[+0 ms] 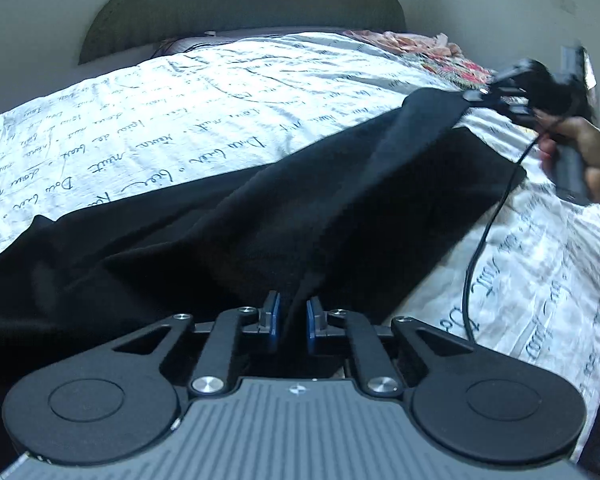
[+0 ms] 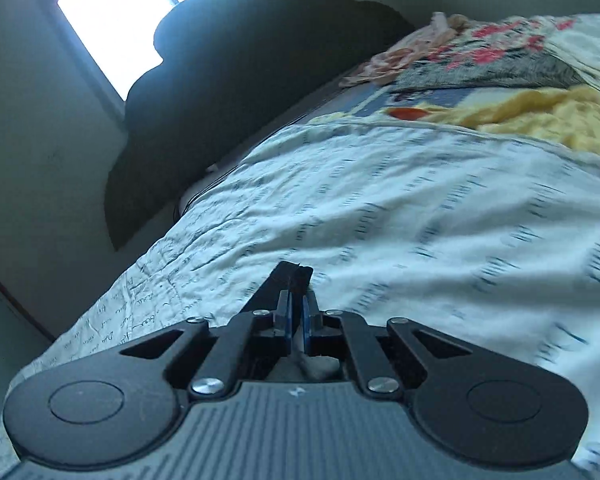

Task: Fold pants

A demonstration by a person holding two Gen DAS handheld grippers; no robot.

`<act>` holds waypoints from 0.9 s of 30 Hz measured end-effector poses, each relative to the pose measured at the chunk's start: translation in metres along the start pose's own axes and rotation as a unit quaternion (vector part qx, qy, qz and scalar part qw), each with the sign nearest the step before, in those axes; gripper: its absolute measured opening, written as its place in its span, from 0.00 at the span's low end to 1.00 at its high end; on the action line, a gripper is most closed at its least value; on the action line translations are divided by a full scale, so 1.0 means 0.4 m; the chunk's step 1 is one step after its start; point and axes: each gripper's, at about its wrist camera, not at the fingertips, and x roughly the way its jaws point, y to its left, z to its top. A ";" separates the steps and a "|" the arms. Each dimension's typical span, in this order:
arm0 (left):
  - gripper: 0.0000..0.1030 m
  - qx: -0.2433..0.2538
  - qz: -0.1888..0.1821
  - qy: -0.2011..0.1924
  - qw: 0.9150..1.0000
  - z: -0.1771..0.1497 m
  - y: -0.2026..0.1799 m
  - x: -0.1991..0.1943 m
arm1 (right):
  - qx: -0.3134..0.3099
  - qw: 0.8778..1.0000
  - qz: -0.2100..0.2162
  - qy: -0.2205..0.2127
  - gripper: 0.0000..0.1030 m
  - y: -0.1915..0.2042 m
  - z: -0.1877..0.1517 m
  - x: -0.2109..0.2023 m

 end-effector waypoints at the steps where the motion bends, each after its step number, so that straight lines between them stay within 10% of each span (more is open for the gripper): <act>1: 0.17 0.002 0.004 0.004 1.000 -0.002 -0.004 0.008 | 0.009 1.000 -0.004 0.001 0.05 -0.029 -0.009 -0.017; 10: 0.22 0.011 0.027 0.005 1.000 0.002 -0.021 0.035 | 0.117 0.991 0.019 0.062 0.09 -0.158 -0.095 0.012; 14: 0.27 0.014 0.039 -0.004 0.999 0.003 -0.031 0.042 | 0.137 0.987 0.051 0.061 0.30 -0.152 -0.098 0.031; 17: 0.27 0.011 0.047 -0.006 0.999 0.007 -0.039 0.045 | 0.127 0.989 0.057 0.056 0.29 -0.133 -0.094 0.062; 19: 0.22 0.008 0.050 -0.008 0.999 0.013 -0.038 0.046 | 0.122 0.989 0.054 0.058 0.07 -0.131 -0.083 0.076; 27: 0.17 -0.004 0.041 -0.063 0.997 0.033 -0.041 -0.027 | -0.116 0.993 0.012 -0.023 0.04 0.008 0.022 -0.059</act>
